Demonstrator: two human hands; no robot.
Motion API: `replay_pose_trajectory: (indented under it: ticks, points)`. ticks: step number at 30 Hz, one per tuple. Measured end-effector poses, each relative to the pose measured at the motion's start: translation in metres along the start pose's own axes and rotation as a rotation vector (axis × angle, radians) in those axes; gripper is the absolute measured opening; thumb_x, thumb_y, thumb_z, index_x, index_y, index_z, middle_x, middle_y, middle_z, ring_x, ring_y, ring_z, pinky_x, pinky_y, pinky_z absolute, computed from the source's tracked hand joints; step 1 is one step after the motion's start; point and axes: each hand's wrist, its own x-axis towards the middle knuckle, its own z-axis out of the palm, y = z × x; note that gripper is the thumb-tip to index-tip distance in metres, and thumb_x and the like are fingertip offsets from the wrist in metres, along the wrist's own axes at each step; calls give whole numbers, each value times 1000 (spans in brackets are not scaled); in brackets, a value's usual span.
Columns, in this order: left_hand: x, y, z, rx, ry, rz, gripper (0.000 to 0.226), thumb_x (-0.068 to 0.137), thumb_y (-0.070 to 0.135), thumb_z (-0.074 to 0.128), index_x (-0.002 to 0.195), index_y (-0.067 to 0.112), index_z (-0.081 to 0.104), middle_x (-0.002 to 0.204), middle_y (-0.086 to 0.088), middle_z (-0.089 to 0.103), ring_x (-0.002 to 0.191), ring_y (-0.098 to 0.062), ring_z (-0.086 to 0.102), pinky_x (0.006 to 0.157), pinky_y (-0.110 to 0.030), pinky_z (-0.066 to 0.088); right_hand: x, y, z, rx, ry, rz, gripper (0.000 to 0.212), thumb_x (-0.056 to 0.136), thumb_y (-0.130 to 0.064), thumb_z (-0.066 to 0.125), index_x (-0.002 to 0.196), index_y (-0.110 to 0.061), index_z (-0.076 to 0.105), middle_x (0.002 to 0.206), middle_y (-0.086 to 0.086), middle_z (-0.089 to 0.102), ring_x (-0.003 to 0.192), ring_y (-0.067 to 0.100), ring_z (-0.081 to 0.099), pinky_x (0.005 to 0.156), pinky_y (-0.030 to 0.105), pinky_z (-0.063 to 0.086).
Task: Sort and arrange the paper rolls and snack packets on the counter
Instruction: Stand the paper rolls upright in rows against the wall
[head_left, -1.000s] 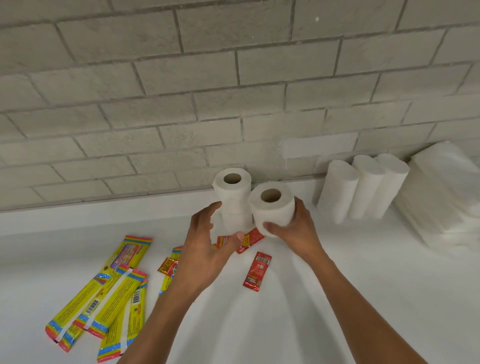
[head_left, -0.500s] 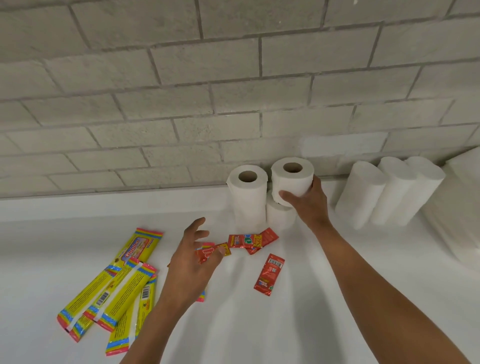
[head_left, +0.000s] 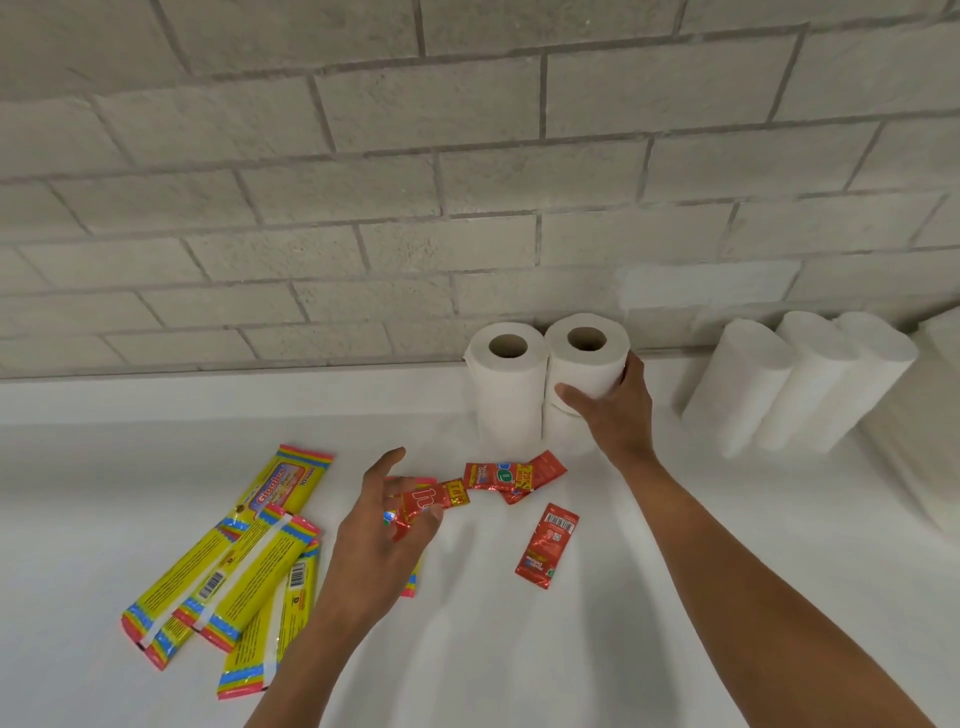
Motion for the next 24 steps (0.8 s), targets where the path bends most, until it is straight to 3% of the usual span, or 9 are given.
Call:
replay_pose_trajectory:
  ticks: [5, 10, 15, 17, 22, 24]
  points:
    - [-1, -3, 0, -14, -3, -18, 65, 87, 29, 74, 136, 50, 38, 117, 17, 63, 112, -3, 60, 89, -37, 57, -2, 0, 0, -12, -15, -13, 90, 71, -36, 87, 143, -25, 34, 140, -2, 51, 126, 18, 50, 101, 36, 46]
    - [-4, -4, 0, 4, -11, -4, 64, 88, 27, 73, 132, 57, 38, 115, 15, 64, 110, 2, 59, 80, -18, 54, -4, 0, 1, -39, -28, -8, 92, 72, -37, 86, 145, -24, 32, 141, -1, 49, 128, 20, 49, 103, 40, 45]
    - [-7, -8, -1, -6, -27, -34, 59, 89, 29, 72, 135, 49, 41, 116, 12, 65, 98, -3, 66, 80, -30, 57, -8, 0, -1, -49, -68, 7, 100, 70, -42, 86, 148, -28, 26, 145, -2, 44, 132, 20, 44, 100, 34, 40]
    - [-7, -10, -3, -1, -35, -36, 56, 89, 30, 71, 136, 44, 43, 118, 11, 65, 96, -3, 65, 79, -31, 57, -11, 2, -2, -56, -79, 37, 105, 68, -45, 86, 150, -29, 23, 147, -2, 41, 134, 21, 42, 104, 40, 40]
    - [-8, -14, -7, 28, -18, -18, 44, 89, 29, 72, 124, 45, 52, 118, 13, 63, 102, 3, 60, 71, -16, 53, -26, 5, -6, -144, -99, 194, 117, 68, -56, 82, 156, -26, 11, 156, 6, 31, 142, 31, 35, 109, 52, 38]
    - [-14, -16, -9, 41, -16, -12, 43, 88, 30, 72, 125, 43, 54, 120, 14, 62, 109, -2, 58, 82, -25, 54, -40, 2, -12, -155, -114, 232, 119, 68, -58, 82, 156, -27, 8, 159, 5, 27, 145, 31, 31, 110, 54, 35]
